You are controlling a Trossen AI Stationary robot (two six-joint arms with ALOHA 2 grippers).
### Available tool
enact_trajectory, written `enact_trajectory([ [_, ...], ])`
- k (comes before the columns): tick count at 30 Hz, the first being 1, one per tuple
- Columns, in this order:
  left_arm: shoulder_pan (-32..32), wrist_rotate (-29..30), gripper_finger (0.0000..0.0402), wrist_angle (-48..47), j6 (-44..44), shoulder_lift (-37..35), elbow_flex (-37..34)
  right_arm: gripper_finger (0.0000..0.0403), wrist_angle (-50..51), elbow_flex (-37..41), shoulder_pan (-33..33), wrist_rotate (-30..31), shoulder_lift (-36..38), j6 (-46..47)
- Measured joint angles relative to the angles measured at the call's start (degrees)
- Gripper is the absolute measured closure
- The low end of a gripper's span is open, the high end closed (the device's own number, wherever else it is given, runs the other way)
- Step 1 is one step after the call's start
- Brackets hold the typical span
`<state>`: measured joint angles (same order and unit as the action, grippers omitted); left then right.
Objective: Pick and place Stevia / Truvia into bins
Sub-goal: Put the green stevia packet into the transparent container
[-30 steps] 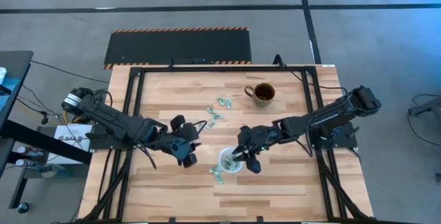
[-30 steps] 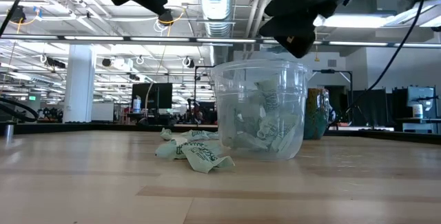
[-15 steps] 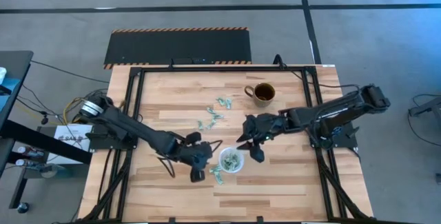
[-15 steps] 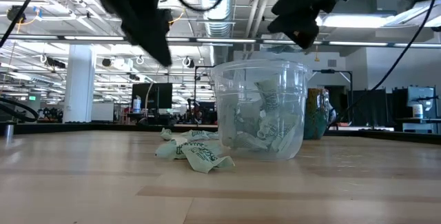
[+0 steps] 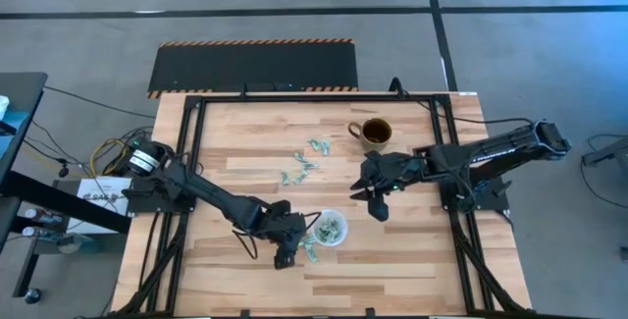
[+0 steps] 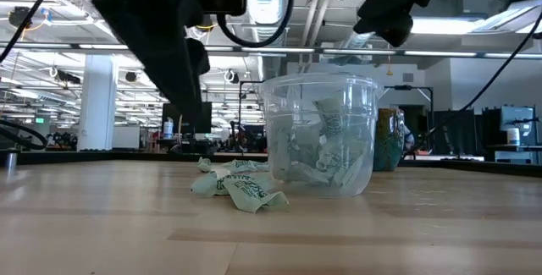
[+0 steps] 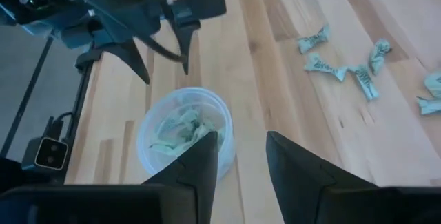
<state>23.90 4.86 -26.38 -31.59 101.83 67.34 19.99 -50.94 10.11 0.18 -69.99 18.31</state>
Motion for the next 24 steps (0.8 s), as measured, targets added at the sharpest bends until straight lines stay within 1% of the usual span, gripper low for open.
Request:
enact_trajectory([
  [2, 0.5, 1.3, 0.0134, 1.5, 1.1, 0.3, 0.0, 0.0287, 0.9, 0.0, 0.0, 0.0, 0.0, 0.0],
  [4, 1.2, 5.1, 0.0124, 4.1, 1.7, 1.2, 0.1, 0.0287, 1.2, 0.0, 0.0, 0.0, -0.1, 0.1],
  [6, 1.7, 7.5, 0.0119, 4.0, 1.7, 2.2, 0.0, 0.0287, 1.1, 0.0, 0.0, 0.0, -0.5, 0.1],
  [8, 1.9, 7.3, 0.0117, 4.9, 1.7, 3.5, 0.0, 0.0287, 2.1, 0.1, 0.0, 0.1, -0.5, 0.1],
  [11, 2.3, 5.4, 0.0117, 5.9, 1.6, 6.1, 0.0, 0.0287, 2.3, 0.0, 0.0, 0.4, -0.5, 0.1],
  [16, 2.6, 5.0, 0.0116, 9.4, 1.0, 9.0, 0.0, 0.0287, 2.5, 0.0, 0.0, 1.5, -0.5, 0.2],
  [18, 2.6, 5.6, 0.0118, 9.2, 1.0, 9.1, -0.1, 0.0287, 2.5, 0.0, 0.0, 1.5, -0.5, 0.8],
  [20, 2.6, 8.0, 0.0124, 9.7, 0.9, 9.1, 0.0, 0.0287, 2.8, 0.0, 0.0, 1.5, -0.5, 1.2],
  [22, 2.5, 9.8, 0.0136, 9.3, 0.9, 9.1, 0.0, 0.0287, 2.7, 0.0, 0.0, 1.5, -0.5, 1.2],
  [24, 2.5, 9.6, 0.0153, 8.9, 1.0, 9.1, 0.0, 0.0287, 2.7, 0.0, 0.0, 1.5, -0.5, 1.2],
])
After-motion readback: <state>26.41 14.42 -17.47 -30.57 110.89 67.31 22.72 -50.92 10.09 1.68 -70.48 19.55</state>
